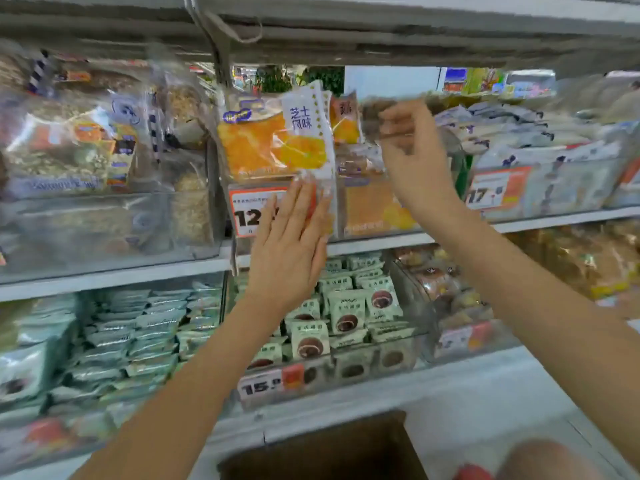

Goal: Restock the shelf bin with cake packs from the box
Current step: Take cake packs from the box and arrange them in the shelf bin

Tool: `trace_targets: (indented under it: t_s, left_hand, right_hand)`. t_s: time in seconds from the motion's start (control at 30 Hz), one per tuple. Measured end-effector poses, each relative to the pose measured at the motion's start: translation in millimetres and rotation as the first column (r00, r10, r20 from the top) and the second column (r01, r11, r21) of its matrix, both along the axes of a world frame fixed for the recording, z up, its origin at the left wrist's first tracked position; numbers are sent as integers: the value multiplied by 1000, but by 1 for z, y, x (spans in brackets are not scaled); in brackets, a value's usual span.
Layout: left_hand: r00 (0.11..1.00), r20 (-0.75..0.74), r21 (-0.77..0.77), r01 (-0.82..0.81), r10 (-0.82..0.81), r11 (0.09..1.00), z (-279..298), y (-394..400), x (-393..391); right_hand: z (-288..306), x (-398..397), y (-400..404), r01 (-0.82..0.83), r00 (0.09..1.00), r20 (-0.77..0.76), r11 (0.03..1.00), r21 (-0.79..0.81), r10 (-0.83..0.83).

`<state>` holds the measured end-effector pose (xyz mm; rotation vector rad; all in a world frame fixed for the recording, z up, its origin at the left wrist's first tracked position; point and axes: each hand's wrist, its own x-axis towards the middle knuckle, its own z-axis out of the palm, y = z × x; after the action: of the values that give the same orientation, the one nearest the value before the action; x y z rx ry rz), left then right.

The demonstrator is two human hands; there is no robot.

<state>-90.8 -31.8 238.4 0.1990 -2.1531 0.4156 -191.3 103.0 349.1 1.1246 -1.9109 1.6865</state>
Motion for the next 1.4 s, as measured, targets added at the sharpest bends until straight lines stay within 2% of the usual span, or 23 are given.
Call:
trace_targets:
  t_s: [0.07, 0.1, 0.23, 0.33, 0.43, 0.57, 0.67, 0.73, 0.83, 0.9, 0.97, 1.03, 1.13, 1.2, 1.3, 1.4]
  left_hand:
    - [993, 42, 54, 104, -106, 993, -37, 18, 19]
    - [987, 61, 89, 145, -150, 985, -58, 29, 28]
    - [944, 218, 307, 174, -248, 936, -153, 68, 70]
    - [888, 382, 462, 55, -255, 885, -221, 87, 102]
    - [806, 552, 556, -163, -215, 815, -275, 94, 135]
    - [644, 743, 593, -505, -184, 627, -333, 96, 171]
    - [555, 805, 584, -674, -212, 453, -363, 100, 186]
    - [471, 838, 545, -743, -276, 389, -377, 106, 200]
    - [411, 836, 537, -749, -362, 389, -387, 111, 218]
    - [449, 810, 577, -726, -378, 374, -391, 107, 221]
    - [505, 786, 611, -724, -357, 320, -394, 100, 218]
    - [523, 785, 612, -738, -333, 285, -398, 97, 217]
    - [483, 807, 580, -758, -340, 300, -400, 101, 215]
    - [460, 818, 564, -762, -346, 319, -399, 103, 212]
    - [459, 822, 557, -771, -335, 308, -394, 104, 211]
    - [454, 835, 534, -805, -313, 258, -391, 103, 213]
  right_hand:
    - [-42, 26, 22, -26, 998, -51, 998, -56, 23]
    - [-68, 36, 31, -36, 999, -41, 999, -35, 35]
    - [-179, 70, 56, -76, 989, 139, 977, 201, 48]
    - [-257, 86, 70, -170, 959, 279, 893, 416, 53]
    - [-319, 98, 79, -310, 912, 408, 741, 596, 53]
    - [-409, 112, 77, -474, 830, 555, 458, 752, -52]
    - [-464, 132, 57, -622, 745, 652, 206, 755, -141]
    - [-488, 152, 41, -731, 631, 737, 133, 669, -240]
    - [-525, 176, 22, -749, 546, 732, 154, 644, -408]
    - [-546, 189, 14, -730, 491, 704, 200, 654, -513]
    - [-560, 195, 10, -710, 451, 672, 220, 669, -588]
    - [-572, 195, 10, -660, 426, 644, 268, 702, -636]
    - [-576, 188, 9, -603, 294, 697, 439, 666, -654]
    - [-573, 181, 6, -590, 220, 738, 516, 621, -638]
    - [-566, 179, 2, -573, 128, 732, 553, 605, -669]
    - [-562, 183, -1, -525, 108, 736, 591, 613, -668]
